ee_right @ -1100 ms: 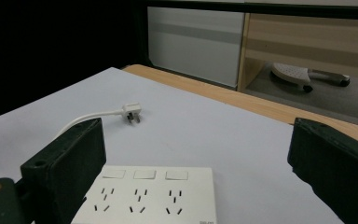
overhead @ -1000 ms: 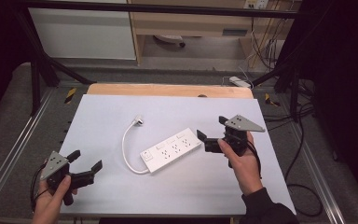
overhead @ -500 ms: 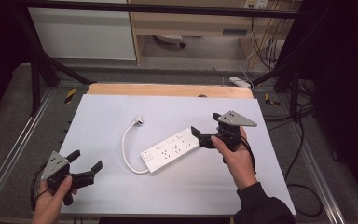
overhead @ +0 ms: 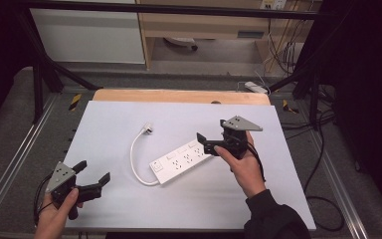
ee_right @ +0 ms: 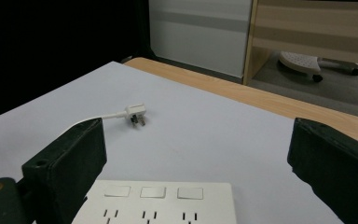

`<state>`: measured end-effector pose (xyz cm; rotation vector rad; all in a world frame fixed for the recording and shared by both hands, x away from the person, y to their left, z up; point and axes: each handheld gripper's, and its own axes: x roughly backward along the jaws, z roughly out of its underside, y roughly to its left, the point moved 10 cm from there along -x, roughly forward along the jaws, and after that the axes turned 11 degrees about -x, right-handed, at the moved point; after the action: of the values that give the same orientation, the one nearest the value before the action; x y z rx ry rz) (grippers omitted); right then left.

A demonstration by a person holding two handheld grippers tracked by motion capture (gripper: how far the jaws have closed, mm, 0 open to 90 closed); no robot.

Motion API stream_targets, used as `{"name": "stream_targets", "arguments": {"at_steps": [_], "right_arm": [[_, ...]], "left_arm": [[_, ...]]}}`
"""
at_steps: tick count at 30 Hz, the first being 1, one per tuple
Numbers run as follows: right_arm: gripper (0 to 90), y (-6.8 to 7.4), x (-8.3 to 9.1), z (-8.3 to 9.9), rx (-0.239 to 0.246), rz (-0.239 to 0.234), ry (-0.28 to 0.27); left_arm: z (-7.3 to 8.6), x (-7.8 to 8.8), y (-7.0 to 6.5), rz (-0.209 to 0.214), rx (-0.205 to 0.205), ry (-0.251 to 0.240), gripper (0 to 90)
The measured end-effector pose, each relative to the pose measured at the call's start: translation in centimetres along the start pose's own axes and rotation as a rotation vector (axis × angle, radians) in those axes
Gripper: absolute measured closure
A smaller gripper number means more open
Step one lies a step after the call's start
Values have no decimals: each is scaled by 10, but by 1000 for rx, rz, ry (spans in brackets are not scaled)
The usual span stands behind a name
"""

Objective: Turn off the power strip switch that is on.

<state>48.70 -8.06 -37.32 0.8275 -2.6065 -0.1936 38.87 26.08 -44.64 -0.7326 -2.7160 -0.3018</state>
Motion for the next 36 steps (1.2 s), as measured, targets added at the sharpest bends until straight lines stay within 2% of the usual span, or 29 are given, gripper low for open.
{"name": "stream_targets", "arguments": {"at_steps": [13,21,25,31,36], "right_arm": [[66,10,-19,5,16,-12,20],[67,14,-33,15,41,-18,62],[51,20,-37,19,56,-47,76],[126,26,-43,23,61,-58,90],[268,31,-49,25,58,-75,94]], "left_arm": [[0,0,0,-4,-3,-1,52],[1,0,0,-7,-22,4,52],[1,-1,-1,-2,-24,5,51],[2,-1,-2,1,-34,9,51],[2,-1,-2,0,-35,10,51]]}}
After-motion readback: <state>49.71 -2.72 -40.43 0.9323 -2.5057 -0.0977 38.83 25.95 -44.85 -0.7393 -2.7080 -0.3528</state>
